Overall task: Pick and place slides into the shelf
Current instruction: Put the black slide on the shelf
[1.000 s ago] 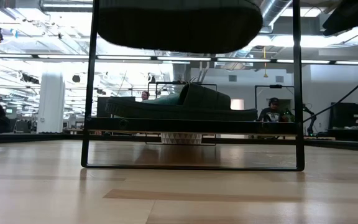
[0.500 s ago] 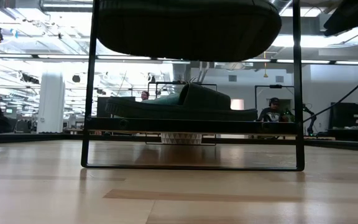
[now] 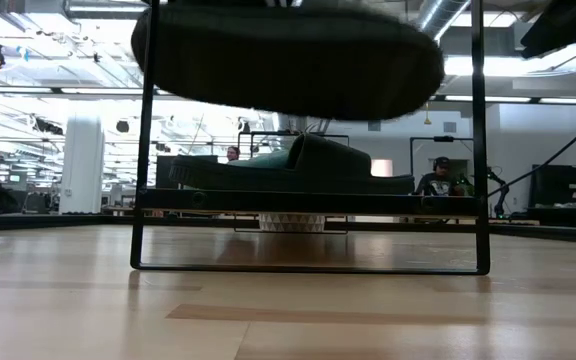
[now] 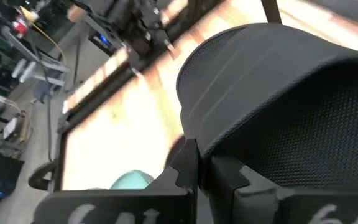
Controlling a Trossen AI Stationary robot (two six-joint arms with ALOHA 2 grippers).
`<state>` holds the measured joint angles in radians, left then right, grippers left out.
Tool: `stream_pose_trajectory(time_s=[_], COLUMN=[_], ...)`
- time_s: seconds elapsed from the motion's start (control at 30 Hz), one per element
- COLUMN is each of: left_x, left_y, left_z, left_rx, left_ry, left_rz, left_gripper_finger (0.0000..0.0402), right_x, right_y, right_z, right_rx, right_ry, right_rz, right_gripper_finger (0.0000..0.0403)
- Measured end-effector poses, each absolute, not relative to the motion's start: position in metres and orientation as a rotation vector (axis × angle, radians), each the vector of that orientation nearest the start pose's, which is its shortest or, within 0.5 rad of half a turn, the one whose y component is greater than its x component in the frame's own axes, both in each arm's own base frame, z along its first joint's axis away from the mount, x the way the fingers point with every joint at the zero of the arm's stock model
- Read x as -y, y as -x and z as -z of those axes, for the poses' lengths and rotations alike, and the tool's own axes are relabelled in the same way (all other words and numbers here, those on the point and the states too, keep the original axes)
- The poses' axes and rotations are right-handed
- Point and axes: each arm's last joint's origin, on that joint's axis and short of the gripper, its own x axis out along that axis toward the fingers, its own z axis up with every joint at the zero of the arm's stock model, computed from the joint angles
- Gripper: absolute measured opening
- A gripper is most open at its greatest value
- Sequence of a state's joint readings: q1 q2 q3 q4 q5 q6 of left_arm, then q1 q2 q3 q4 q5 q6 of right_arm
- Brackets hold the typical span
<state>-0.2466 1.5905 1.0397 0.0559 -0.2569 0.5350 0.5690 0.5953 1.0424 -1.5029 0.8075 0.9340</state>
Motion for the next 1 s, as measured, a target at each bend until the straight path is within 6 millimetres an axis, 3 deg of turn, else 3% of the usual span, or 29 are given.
stream_pose_trajectory(time_s=[0.2,0.8,1.0], left_x=[0.08,0.082,0.085], left_y=[-0.345,-0.347,-0.358], left_z=[-0.234,-0.236,-0.22], left_rx=[-0.503,-0.456,-0.448], left_ry=[-0.69,-0.675,-0.631], left_rz=[0.146,0.18,0.209], left_gripper_finger=[0.0,0.0,0.0], right_x=[-0.004,-0.004,-0.004], right_y=[-0.045,-0.044,-0.044], right_z=[-0.335,-0.335,-0.335], right_rx=[-0.621,-0.638,-0.639], right_ry=[-0.207,-0.214,-0.214], right_rz=[0.55,0.538,0.537], right_gripper_finger=[0.0166,0.0166,0.0166])
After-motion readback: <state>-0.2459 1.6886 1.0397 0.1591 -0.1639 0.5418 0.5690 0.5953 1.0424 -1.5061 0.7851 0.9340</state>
